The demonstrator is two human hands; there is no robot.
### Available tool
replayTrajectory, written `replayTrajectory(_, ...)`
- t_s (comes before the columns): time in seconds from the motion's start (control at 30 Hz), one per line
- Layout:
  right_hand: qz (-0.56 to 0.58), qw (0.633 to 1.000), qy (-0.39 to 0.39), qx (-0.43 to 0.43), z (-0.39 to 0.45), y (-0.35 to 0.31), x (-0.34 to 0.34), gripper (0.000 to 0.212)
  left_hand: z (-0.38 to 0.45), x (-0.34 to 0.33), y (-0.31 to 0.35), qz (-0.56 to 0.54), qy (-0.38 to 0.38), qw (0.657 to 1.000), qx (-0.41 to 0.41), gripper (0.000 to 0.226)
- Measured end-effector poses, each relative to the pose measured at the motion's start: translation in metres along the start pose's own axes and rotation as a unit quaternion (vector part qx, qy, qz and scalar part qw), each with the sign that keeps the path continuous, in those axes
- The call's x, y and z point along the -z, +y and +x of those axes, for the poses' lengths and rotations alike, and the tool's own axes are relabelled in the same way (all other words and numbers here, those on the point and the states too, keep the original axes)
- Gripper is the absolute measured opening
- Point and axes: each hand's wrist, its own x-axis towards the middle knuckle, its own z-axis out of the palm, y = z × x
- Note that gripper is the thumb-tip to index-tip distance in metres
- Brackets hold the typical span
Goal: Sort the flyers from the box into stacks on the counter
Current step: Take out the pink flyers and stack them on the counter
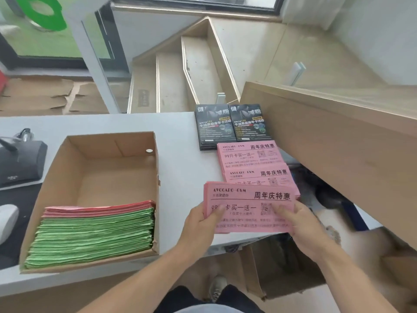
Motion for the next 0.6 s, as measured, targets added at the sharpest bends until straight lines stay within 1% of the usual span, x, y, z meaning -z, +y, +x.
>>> replayTrajectory(0.03, -0.025, 1.000, 0.017, -0.002, 0.001, 0.004, -0.001, 0.031, 0.002, -0.003, -0.007, 0.006, 0.035, 0.999, 0.029, 0.024)
replayTrajectory(0.1, -0.080, 0.996, 0.025, -0.011, 0.001, 0.011, -0.001, 0.028, 0.001, -0.006, -0.022, 0.036, 0.072, 0.994, 0.074, 0.024)
replayTrajectory(0.23, -0.158, 0.986, 0.008, -0.052, 0.001, 0.026, 0.012, 0.021, -0.003, -0.011, -0.053, 0.102, 0.072, 0.984, 0.124, 0.021)
replayTrajectory(0.3, -0.185, 0.980, 0.038, -0.059, 0.001, 0.033, 0.021, 0.016, 0.000, -0.017, -0.061, 0.120, 0.073, 0.979, 0.146, 0.016)
replayTrajectory(0.37, -0.210, 0.971, 0.091, -0.064, 0.004, 0.040, 0.033, 0.015, 0.005, -0.026, -0.066, 0.128, 0.076, 0.977, 0.151, 0.017)
replayTrajectory(0.47, -0.231, 0.958, 0.160, -0.056, 0.010, 0.046, 0.050, 0.023, 0.014, -0.039, -0.069, 0.128, 0.084, 0.977, 0.146, 0.024)
replayTrajectory(0.53, -0.232, 0.954, 0.187, -0.039, 0.014, 0.048, 0.059, 0.035, 0.020, -0.047, -0.069, 0.139, 0.092, 0.976, 0.139, 0.028)
replayTrajectory(0.6, -0.230, 0.953, 0.194, -0.032, 0.015, 0.048, 0.066, 0.052, 0.025, -0.055, -0.068, 0.157, 0.109, 0.974, 0.123, 0.029)
